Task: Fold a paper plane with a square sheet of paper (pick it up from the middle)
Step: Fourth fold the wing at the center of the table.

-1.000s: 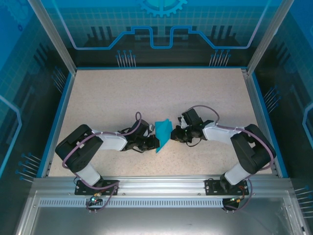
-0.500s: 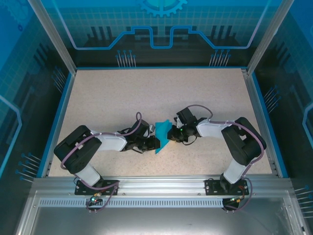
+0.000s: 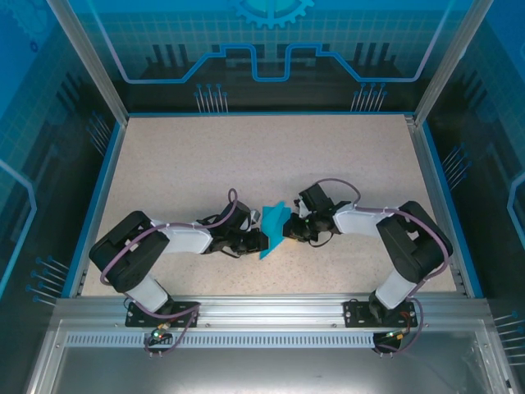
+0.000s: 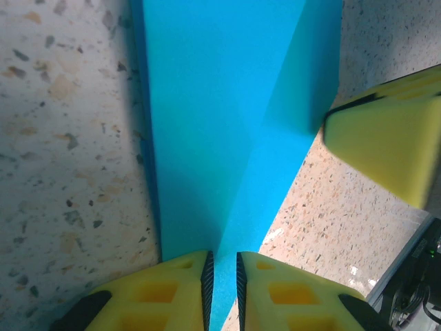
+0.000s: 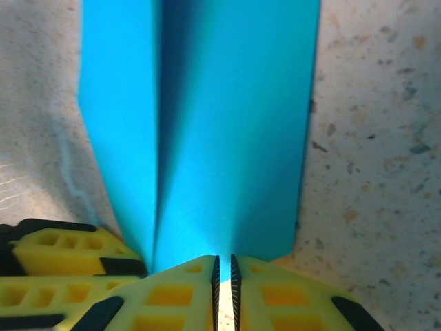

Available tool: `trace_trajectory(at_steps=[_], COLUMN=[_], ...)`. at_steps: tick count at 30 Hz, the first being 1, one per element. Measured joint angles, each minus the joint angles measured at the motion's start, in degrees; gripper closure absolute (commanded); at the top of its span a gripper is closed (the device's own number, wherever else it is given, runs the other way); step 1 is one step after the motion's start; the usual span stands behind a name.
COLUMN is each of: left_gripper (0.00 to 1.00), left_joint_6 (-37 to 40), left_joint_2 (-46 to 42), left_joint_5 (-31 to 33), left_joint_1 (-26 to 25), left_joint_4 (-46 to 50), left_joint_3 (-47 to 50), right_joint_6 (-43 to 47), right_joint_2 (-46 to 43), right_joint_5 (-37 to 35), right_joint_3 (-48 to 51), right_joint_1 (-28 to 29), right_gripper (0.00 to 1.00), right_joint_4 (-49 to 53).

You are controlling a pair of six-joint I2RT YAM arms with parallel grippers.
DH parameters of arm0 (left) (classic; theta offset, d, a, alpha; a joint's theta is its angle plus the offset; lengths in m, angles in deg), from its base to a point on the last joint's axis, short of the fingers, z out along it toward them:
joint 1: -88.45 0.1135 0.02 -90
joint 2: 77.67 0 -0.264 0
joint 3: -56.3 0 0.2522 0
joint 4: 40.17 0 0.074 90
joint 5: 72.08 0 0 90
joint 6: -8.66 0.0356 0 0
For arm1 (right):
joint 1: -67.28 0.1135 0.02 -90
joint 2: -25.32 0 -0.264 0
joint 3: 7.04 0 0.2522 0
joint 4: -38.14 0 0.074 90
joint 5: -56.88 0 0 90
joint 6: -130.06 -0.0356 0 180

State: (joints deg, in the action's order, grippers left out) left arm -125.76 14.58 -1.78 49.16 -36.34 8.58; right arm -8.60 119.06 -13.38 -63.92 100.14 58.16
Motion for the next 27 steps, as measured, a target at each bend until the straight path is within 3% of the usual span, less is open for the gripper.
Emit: trace_trajectory(at_steps=[7, 19, 27], left_gripper=[0.81, 0.80, 0.69], left_joint_6=[0.00, -0.02, -0.02], left_joint_2=[0.00, 0.00, -2.93], left_joint_5=[-0.02, -0.02, -0.04], left_joint_1=[0.00, 0.00, -0.22], left_joint_4=[-0.46, -0.59, 2.01], left_joint_3=[0.37, 0.39, 0.74], right_joint_6=[-1.07, -2.10, -1.55], right_joint_2=[-0.44, 11.39, 12.98], right_joint_5=[2.25, 4.48, 4.31], right_joint_3=[-4.26, -9.18, -8.96], right_joint_1=[0.04, 0.09, 0.09], right_gripper=[0.84, 0.85, 0.86], right_joint_4=[-3.39, -8.76, -9.01])
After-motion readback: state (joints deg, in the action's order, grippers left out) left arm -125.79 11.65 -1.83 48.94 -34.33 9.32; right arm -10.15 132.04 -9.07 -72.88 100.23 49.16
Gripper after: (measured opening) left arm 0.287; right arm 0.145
